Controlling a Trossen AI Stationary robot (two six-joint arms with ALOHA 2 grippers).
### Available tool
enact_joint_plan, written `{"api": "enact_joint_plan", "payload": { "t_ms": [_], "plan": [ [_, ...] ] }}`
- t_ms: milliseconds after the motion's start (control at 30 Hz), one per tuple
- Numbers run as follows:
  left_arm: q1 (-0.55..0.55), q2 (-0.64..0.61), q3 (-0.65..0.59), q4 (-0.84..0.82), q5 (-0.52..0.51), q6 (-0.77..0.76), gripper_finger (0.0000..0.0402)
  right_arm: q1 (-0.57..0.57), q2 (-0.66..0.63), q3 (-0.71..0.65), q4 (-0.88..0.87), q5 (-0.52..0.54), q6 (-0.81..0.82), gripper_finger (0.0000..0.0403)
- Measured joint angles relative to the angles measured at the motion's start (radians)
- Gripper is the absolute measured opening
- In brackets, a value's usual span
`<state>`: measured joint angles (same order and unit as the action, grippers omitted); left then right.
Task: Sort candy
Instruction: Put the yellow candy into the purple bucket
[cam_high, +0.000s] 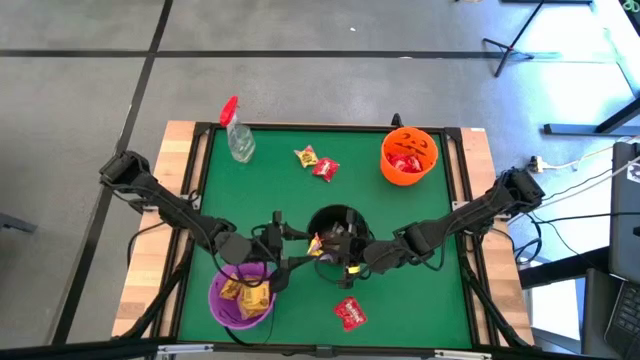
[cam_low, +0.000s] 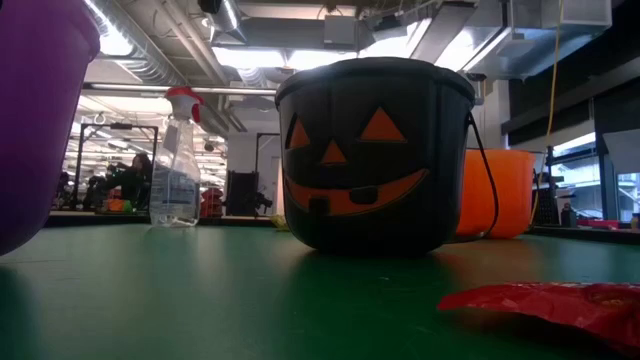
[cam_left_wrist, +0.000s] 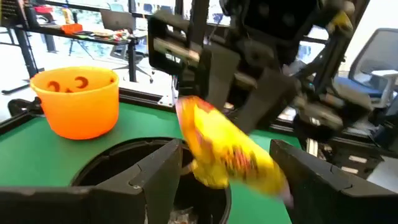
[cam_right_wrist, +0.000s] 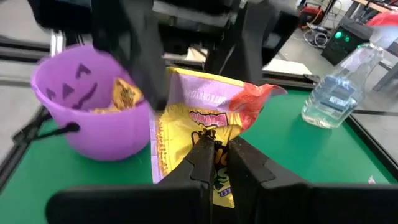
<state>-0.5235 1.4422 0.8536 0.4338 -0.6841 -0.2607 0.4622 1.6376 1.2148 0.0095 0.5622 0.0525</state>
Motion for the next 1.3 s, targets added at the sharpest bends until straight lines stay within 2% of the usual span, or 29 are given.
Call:
{"api": "enact_joint_plan", "payload": {
  "t_ms": [300, 467, 1000, 1133, 1300],
  "plan": [
    [0.006, 0.000, 0.000, -0.003, -0.004, 0.000, 0.0177, 0.000, 0.047, 0.000, 0.023, -0.023, -0.003, 0.0030],
    [0.006, -0.001, 0.000, -0.036, 0.048, -0.040, 0.0145, 0.000, 0.048, -0.001, 0.038, -0.025, -0.011, 0.0030],
    [0.006, -0.002, 0.000, -0.109, 0.036, -0.091, 0.0132, 0.000, 0.048, 0.003, 0.061, -0.031, -0.035, 0.0030],
    [0.005, -0.002, 0.000, -0.109, 0.019, -0.058, 0.0098, 0.000, 0.048, 0.003, 0.061, -0.031, -0.042, 0.0030],
    [0.004, -0.002, 0.000, -0.114, 0.026, -0.041, 0.0034, 0.001, 0.048, 0.003, 0.061, -0.069, -0.084, 0.0030]
  ]
}}
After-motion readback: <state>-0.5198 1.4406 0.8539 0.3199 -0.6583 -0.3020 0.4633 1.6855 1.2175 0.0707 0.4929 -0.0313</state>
